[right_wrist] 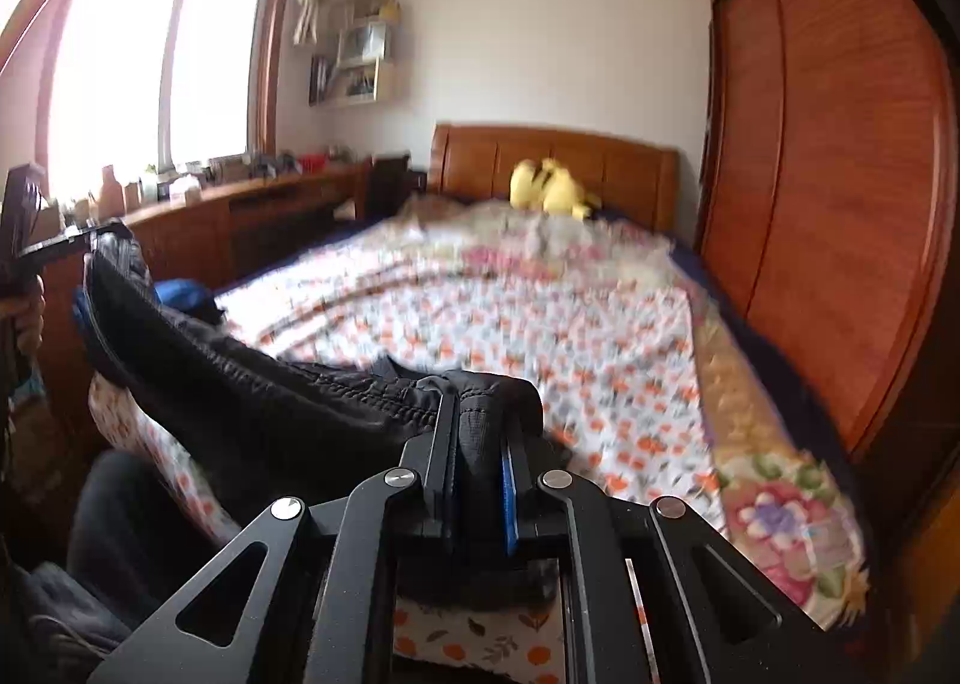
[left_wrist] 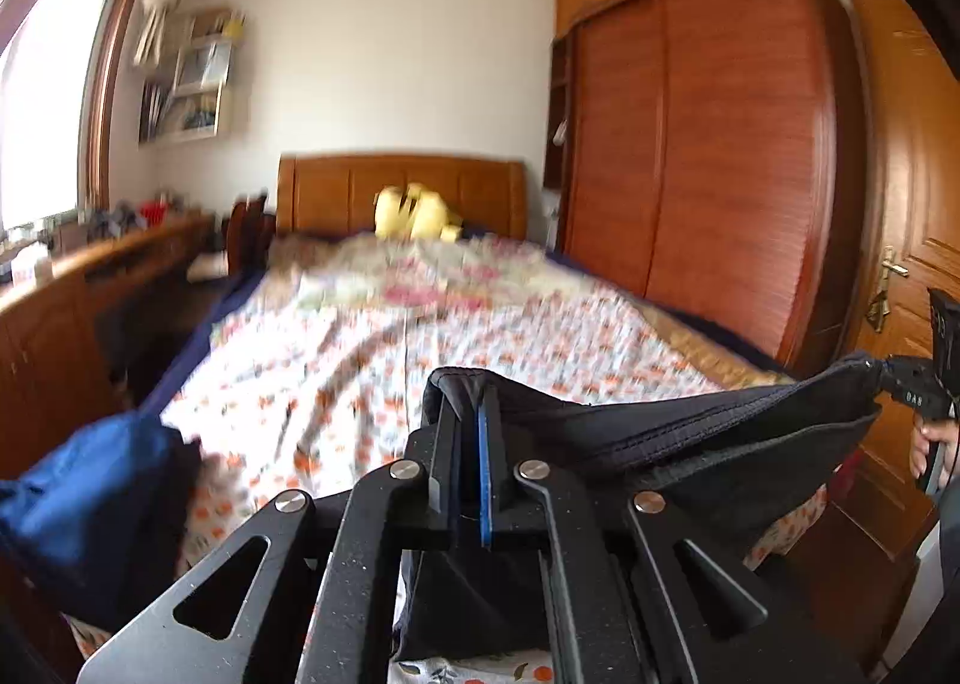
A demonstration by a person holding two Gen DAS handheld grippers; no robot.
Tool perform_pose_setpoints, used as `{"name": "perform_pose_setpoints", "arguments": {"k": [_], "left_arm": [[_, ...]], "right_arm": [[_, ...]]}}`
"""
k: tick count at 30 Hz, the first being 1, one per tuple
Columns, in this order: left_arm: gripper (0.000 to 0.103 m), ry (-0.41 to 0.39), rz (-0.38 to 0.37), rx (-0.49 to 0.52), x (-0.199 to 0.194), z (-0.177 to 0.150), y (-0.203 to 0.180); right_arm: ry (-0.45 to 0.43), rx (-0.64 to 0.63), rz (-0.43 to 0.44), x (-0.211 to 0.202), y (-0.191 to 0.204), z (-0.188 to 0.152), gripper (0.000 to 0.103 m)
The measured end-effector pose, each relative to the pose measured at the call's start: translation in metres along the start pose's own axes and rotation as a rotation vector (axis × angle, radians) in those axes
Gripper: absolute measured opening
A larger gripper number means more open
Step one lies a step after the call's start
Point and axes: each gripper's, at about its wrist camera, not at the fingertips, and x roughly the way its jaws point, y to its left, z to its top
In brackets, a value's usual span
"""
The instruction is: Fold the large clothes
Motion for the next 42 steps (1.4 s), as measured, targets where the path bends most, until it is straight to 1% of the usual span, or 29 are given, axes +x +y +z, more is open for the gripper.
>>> {"name": "perform_pose_setpoints", "arguments": {"k": [4, 8, 10, 11, 14, 16, 18, 20, 22, 23, 24, 26, 28, 32, 33, 34, 36, 38, 40, 42], "left_arm": [[0.005, 0.079, 0.065, 0.009, 0.057, -0.028, 0.01], [0.005, 0.155, 0.088, -0.009, 0.111, -0.052, 0.019], [0.005, 0.174, 0.092, -0.017, 0.129, -0.06, 0.023], [0.005, 0.177, 0.097, -0.016, 0.133, -0.063, 0.023], [0.005, 0.184, 0.109, -0.017, 0.153, -0.066, 0.027], [0.005, 0.183, 0.097, -0.028, 0.161, -0.065, 0.031], [0.005, 0.182, 0.087, -0.029, 0.172, -0.063, 0.032], [0.005, 0.172, 0.083, -0.026, 0.18, -0.062, 0.032], [0.009, 0.164, 0.087, -0.036, 0.19, -0.063, 0.033], [0.009, 0.158, 0.087, -0.037, 0.193, -0.063, 0.033], [0.011, 0.15, 0.089, -0.037, 0.198, -0.063, 0.033], [0.019, 0.131, 0.111, -0.026, 0.203, -0.063, 0.034], [0.038, 0.109, 0.12, -0.023, 0.205, -0.064, 0.037], [0.046, 0.107, 0.079, -0.041, 0.205, -0.069, 0.046], [0.055, 0.107, 0.075, -0.04, 0.205, -0.07, 0.047], [0.069, 0.105, 0.07, -0.042, 0.205, -0.07, 0.049], [0.083, 0.095, 0.045, -0.057, 0.203, -0.072, 0.051], [0.083, 0.1, 0.025, -0.065, 0.203, -0.073, 0.053], [0.083, 0.098, 0.034, -0.068, 0.203, -0.075, 0.053], [0.083, 0.105, 0.028, -0.07, 0.204, -0.077, 0.052]], "right_arm": [[0.067, -0.01, -0.018, 0.067, -0.001, -0.023, 0.011], [0.167, 0.027, -0.022, 0.151, -0.007, -0.045, 0.011], [0.194, 0.036, -0.031, 0.182, -0.008, -0.05, 0.011], [0.197, 0.033, -0.04, 0.194, -0.009, -0.052, 0.012], [0.193, 0.05, -0.061, 0.225, -0.013, -0.044, 0.012], [0.192, 0.071, -0.072, 0.227, -0.013, -0.043, 0.013], [0.194, 0.078, -0.073, 0.239, -0.013, -0.039, 0.013], [0.202, 0.07, -0.063, 0.263, -0.009, -0.034, 0.013], [0.215, 0.065, -0.066, 0.276, -0.01, -0.032, 0.013], [0.22, 0.069, -0.062, 0.291, -0.014, -0.031, 0.013], [0.221, 0.073, -0.06, 0.298, -0.015, -0.026, 0.013], [0.228, 0.074, -0.066, 0.318, -0.022, -0.02, 0.013], [0.234, 0.075, -0.074, 0.335, -0.028, -0.016, 0.013], [0.268, 0.075, -0.091, 0.368, -0.034, -0.008, 0.013], [0.274, 0.073, -0.095, 0.376, -0.035, -0.005, 0.013], [0.28, 0.078, -0.097, 0.383, -0.037, -0.002, 0.013], [0.282, 0.108, -0.101, 0.394, -0.043, 0.004, 0.013], [0.283, 0.156, -0.113, 0.408, -0.052, 0.01, 0.013], [0.287, 0.194, -0.138, 0.421, -0.06, 0.016, 0.013], [0.3, 0.213, -0.171, 0.433, -0.064, 0.018, 0.013]]}}
